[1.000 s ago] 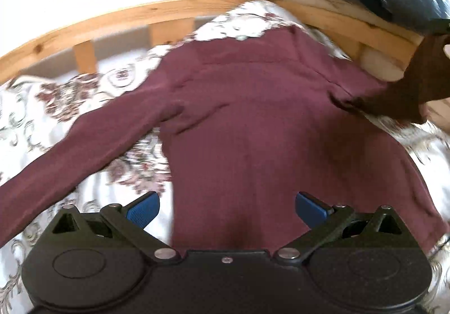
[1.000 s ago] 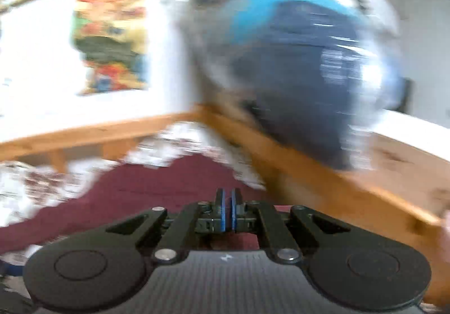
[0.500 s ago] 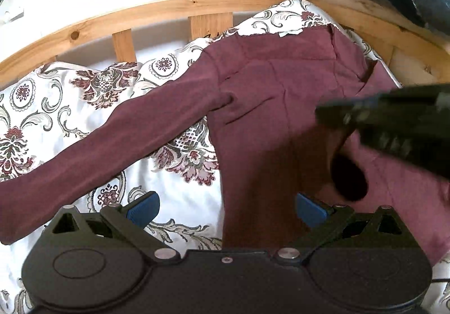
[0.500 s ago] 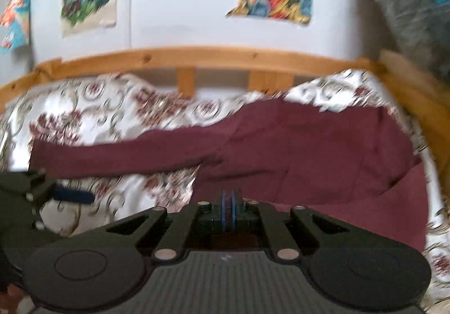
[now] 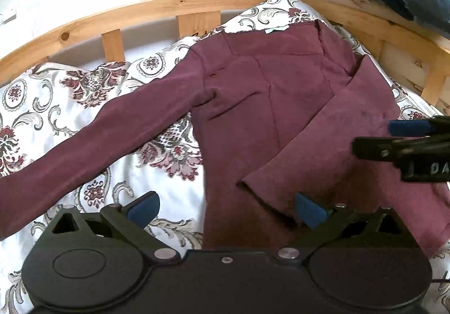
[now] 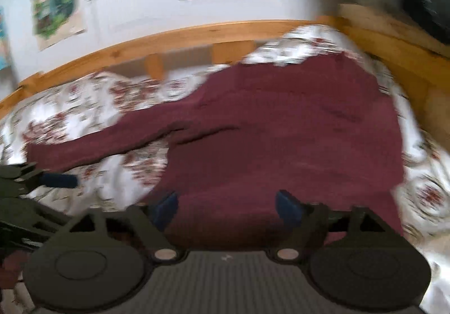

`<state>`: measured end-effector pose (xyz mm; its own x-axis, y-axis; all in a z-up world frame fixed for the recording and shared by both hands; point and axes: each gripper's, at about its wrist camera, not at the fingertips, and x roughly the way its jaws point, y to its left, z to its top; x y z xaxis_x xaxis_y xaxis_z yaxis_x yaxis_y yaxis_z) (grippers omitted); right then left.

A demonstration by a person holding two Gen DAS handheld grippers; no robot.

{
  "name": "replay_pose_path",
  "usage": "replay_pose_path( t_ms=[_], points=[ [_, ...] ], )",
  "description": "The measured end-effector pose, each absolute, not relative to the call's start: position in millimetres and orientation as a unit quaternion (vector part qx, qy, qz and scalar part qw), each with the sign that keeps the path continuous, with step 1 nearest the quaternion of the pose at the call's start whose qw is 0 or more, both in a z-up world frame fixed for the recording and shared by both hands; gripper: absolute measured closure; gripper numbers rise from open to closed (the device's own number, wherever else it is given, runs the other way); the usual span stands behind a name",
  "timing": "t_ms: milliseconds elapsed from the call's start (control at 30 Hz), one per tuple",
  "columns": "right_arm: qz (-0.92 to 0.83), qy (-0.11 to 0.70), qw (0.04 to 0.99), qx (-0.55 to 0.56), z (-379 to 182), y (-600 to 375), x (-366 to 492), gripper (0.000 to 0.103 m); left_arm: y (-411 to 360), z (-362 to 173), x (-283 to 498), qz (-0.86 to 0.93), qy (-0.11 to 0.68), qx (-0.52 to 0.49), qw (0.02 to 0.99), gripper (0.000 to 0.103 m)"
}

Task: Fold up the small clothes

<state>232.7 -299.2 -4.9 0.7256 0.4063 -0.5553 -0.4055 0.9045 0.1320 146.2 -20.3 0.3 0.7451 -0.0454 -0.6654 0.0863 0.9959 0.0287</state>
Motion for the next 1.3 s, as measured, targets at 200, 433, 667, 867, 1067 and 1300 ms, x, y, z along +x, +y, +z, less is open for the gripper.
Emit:
replay_pose_path(
  t_ms=[200, 433, 667, 867, 1067, 1300],
  points=[
    [0.037, 0.198, 0.975, -0.095, -37, -325, 242, 0.002, -45, -14, 170, -0.024, 0.337, 0.065, 0.939, 0.001],
    [-0.037, 0.151, 0.983, -0.093, -59, -346, 283, 0.000, -64, -47, 202, -0.008, 0.375, 0.086, 0.923, 0.001],
    [-0.108, 0.121, 0.980, -0.116, -50, -346, 343, 0.000, -68, -56, 207, 0.004, 0.400, 0.109, 0.910, 0.001],
    [-0.087, 0.232, 0.960, -0.133, -76, -346, 391, 0.000, -57, -33, 186, 0.037, 0.368, 0.148, 0.917, 0.001],
    [-0.113, 0.182, 0.969, -0.122, -68, -346, 374, 0.000, -5, -18, 160, 0.176, 0.322, 0.152, 0.918, 0.001],
    [-0.074, 0.132, 0.985, -0.081, -32, -334, 342, 0.000, 111, -21, 123, 0.342, 0.345, 0.017, 0.874, 0.001]
  ],
)
